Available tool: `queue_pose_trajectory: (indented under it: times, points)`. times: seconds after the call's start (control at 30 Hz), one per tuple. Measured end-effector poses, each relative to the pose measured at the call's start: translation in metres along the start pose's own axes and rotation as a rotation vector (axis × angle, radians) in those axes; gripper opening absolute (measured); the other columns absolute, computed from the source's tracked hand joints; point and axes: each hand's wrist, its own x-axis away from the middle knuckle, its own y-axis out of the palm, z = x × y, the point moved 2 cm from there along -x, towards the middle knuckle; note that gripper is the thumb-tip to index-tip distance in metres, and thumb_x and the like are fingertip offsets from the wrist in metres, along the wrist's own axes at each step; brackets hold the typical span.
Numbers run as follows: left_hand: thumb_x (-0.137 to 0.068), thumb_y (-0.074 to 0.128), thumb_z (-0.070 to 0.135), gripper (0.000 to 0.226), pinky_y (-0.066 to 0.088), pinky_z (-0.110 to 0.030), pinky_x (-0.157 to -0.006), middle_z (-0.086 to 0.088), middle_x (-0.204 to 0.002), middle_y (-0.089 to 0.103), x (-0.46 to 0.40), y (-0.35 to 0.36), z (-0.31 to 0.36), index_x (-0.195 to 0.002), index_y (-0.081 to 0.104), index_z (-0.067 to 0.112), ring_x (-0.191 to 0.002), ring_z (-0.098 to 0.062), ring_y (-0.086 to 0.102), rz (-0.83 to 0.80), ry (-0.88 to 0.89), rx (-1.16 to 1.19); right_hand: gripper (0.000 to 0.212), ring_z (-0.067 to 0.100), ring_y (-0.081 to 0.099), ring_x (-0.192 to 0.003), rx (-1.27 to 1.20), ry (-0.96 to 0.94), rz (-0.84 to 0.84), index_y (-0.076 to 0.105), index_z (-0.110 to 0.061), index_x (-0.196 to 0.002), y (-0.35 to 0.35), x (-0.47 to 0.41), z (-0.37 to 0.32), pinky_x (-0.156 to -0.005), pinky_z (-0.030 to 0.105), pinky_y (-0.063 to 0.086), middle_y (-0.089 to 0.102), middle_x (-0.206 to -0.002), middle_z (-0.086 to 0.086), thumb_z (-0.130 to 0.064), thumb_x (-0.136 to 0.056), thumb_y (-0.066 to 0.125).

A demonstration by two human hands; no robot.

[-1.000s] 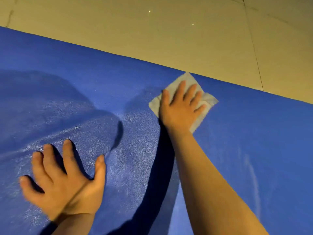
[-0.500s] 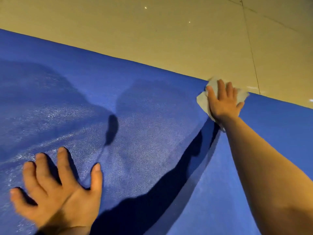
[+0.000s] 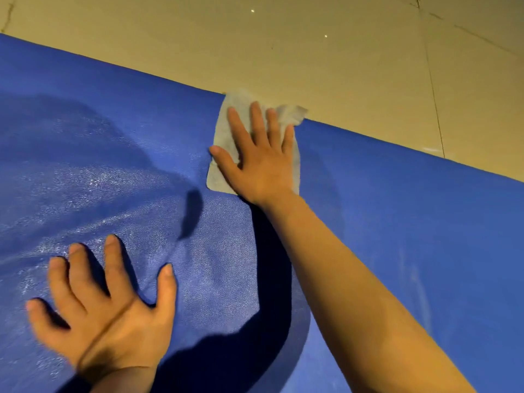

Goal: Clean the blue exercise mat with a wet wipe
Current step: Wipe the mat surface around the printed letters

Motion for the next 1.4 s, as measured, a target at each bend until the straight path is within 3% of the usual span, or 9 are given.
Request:
queue_pose_trajectory:
  times: [0.1,0.33,0.53,0.7,0.87,0.97,1.07,1.23,1.4]
  points:
    - [-0.097,0.045,0.053,0.063,0.035,-0.072,-0.099,-0.025,-0.149,0.035,0.0,0.001,-0.002,-0.144,0.042,0.012,-0.134,-0.049,0.036,-0.007,0.003,0.02,0.071,0.028,0.025,-0.147,-0.01,-0.109,0.115,0.04,-0.026,-0.15,-0.003,0.01,0.055,-0.117,0.052,0.02,0.031,-0.158,0.008,-0.067,-0.091,0.036]
    - [-0.096,0.043,0.056,0.064,0.037,-0.072,-0.098,-0.019,-0.155,0.029,-0.002,-0.002,0.0,-0.148,0.037,0.019,-0.127,-0.054,0.044,-0.031,-0.028,0.065,0.076,0.022,0.008,-0.149,-0.004,0.818,0.008,0.013,-0.024,-0.157,-0.047,0.071,0.259,-0.119,0.05,0.012,0.011,-0.163,0.008,-0.067,-0.095,0.024]
    - [-0.094,0.042,0.059,0.065,0.034,-0.069,-0.104,-0.027,-0.149,0.035,-0.003,-0.005,0.002,-0.15,0.031,0.028,-0.131,-0.053,0.041,-0.061,-0.077,0.149,0.077,0.027,0.021,-0.142,0.073,0.937,0.099,0.025,-0.02,-0.152,-0.02,0.14,0.228,-0.108,0.057,0.027,0.025,-0.156,0.012,-0.06,-0.089,0.006]
    - [-0.095,0.041,0.061,0.063,0.04,-0.069,-0.096,-0.031,-0.141,0.043,-0.001,-0.004,0.003,-0.15,0.026,0.036,-0.121,-0.055,0.048,-0.099,-0.086,0.101,0.084,0.033,0.012,-0.148,0.081,1.002,0.068,0.019,-0.018,-0.156,-0.008,0.187,0.128,-0.114,0.055,0.016,0.017,-0.161,0.017,-0.067,-0.089,0.01]
    - [-0.096,0.039,0.061,0.063,0.037,-0.07,-0.099,-0.025,-0.151,0.035,-0.002,-0.001,0.001,-0.15,0.03,0.03,-0.127,-0.054,0.044,-0.085,-0.073,0.102,0.089,0.032,-0.005,-0.151,0.036,0.521,0.0,0.01,-0.027,-0.157,0.007,0.122,0.016,-0.117,0.053,-0.007,0.001,-0.164,0.011,-0.073,-0.081,0.003]
    - [-0.097,0.042,0.056,0.061,0.037,-0.07,-0.097,-0.022,-0.152,0.034,0.0,0.0,0.002,-0.146,0.038,0.02,-0.128,-0.053,0.043,-0.034,-0.042,0.063,0.071,0.033,0.02,-0.148,-0.024,-0.054,0.11,0.041,-0.025,-0.149,0.016,0.064,-0.041,-0.116,0.058,0.009,0.03,-0.158,0.01,-0.063,-0.09,0.026]
    - [-0.098,0.044,0.052,0.061,0.037,-0.07,-0.096,-0.025,-0.148,0.039,0.0,0.0,0.002,-0.144,0.042,0.013,-0.135,-0.047,0.038,0.002,0.01,0.012,0.071,0.03,0.03,-0.145,-0.005,-0.249,0.128,0.048,-0.025,-0.145,0.013,0.02,-0.019,-0.115,0.056,0.022,0.037,-0.155,0.008,-0.064,-0.087,0.034]
    - [-0.098,0.042,0.053,0.062,0.034,-0.07,-0.098,-0.026,-0.147,0.039,0.0,-0.002,0.004,-0.144,0.043,0.012,-0.14,-0.041,0.03,-0.002,-0.002,0.011,0.07,0.021,0.005,-0.151,-0.021,0.368,-0.006,0.019,-0.033,-0.156,-0.024,0.02,0.128,-0.12,0.047,0.003,0.008,-0.165,0.002,-0.067,-0.095,0.03]
    - [-0.097,0.043,0.053,0.061,0.035,-0.07,-0.098,-0.023,-0.148,0.04,0.002,0.0,0.003,-0.143,0.046,0.013,-0.14,-0.039,0.031,0.024,-0.021,0.027,0.081,0.028,-0.001,-0.149,0.028,0.987,-0.04,0.008,-0.033,-0.157,-0.038,0.047,0.202,-0.117,0.054,0.007,0.0,-0.165,0.006,-0.072,-0.086,-0.001]
